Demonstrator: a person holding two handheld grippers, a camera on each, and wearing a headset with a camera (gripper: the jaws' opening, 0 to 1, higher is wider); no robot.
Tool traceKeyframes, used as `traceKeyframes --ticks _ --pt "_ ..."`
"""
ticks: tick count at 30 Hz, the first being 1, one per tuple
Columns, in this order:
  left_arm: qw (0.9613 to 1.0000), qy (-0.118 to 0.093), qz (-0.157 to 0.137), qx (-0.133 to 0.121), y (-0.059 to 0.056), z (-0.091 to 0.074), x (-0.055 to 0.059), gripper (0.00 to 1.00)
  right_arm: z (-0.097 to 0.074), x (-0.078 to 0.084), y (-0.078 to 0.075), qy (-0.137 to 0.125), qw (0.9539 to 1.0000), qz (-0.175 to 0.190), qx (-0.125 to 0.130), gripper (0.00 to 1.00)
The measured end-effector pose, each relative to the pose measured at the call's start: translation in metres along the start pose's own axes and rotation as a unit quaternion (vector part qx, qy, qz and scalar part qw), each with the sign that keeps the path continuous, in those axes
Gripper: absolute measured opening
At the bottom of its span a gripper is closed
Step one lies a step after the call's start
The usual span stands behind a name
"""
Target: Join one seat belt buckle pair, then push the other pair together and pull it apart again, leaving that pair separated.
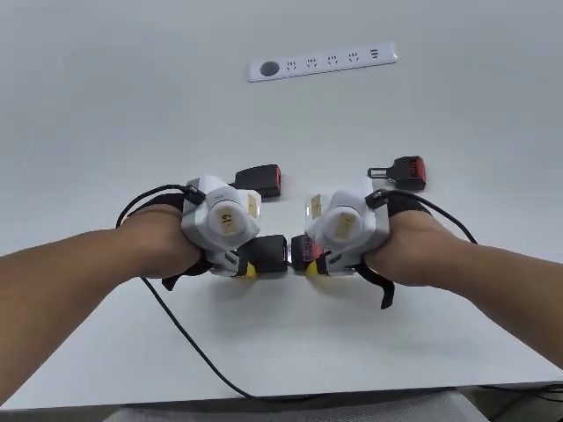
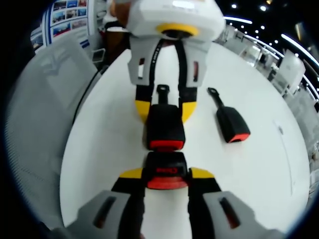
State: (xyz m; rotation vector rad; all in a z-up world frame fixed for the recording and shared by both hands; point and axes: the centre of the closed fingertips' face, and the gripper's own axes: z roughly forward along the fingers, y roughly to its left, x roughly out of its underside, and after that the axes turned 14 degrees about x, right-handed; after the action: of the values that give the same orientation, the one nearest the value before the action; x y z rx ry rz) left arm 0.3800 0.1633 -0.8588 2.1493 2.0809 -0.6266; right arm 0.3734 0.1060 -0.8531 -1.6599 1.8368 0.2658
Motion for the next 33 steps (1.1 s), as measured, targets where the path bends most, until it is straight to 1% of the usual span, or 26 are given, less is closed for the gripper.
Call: traceKeyframes --ticks 1,2,4,11,15,19,27,33 --pt "1.0000 0.000 0.000 -0.001 0.0001 -0.0005 0.0004 0.32 0.0025 -0.0008 -0.0046 -0.003 1.0000 -0.006 0.005 0.31" --pt "1.0000 -0.001 0.000 -0.001 -0.0002 -0.0009 0.0006 0.32 0.0034 -0.0002 -0.0057 -0.005 1.0000 -0.007 0.004 0.31" --pt "1.0000 -0.002 0.001 -0.001 0.0001 -0.0012 0.0006 0.32 0.0013 0.0010 -0.0043 -0.008 0.9999 -0.006 0.004 0.31" --pt "0.9999 -0.011 -0.007 -0.009 0.0009 -0.0024 0.0015 0.32 0.0024 0.0040 -0.0067 -0.009 0.9999 -0.011 0.001 0.31" --pt "0.9999 -0.009 -0.013 -0.004 0.0021 -0.0029 0.0013 0.32 0.0017 0.0056 -0.0078 -0.008 0.9999 -0.010 -0.002 0.31" --pt "0.9999 -0.005 -0.015 0.000 0.0011 -0.0020 0.0017 0.32 0.0011 0.0055 -0.0069 -0.010 0.9999 -0.011 -0.004 0.32" --pt "0.9999 -0.007 -0.013 0.000 -0.0001 -0.0013 0.0011 0.33 0.0004 0.0057 -0.0070 -0.009 0.9999 -0.007 -0.003 0.33" --pt "0.9999 0.000 -0.010 -0.004 0.0009 -0.0007 0.0007 0.34 -0.0006 0.0053 -0.0075 -0.017 0.9998 0.003 0.006 0.34"
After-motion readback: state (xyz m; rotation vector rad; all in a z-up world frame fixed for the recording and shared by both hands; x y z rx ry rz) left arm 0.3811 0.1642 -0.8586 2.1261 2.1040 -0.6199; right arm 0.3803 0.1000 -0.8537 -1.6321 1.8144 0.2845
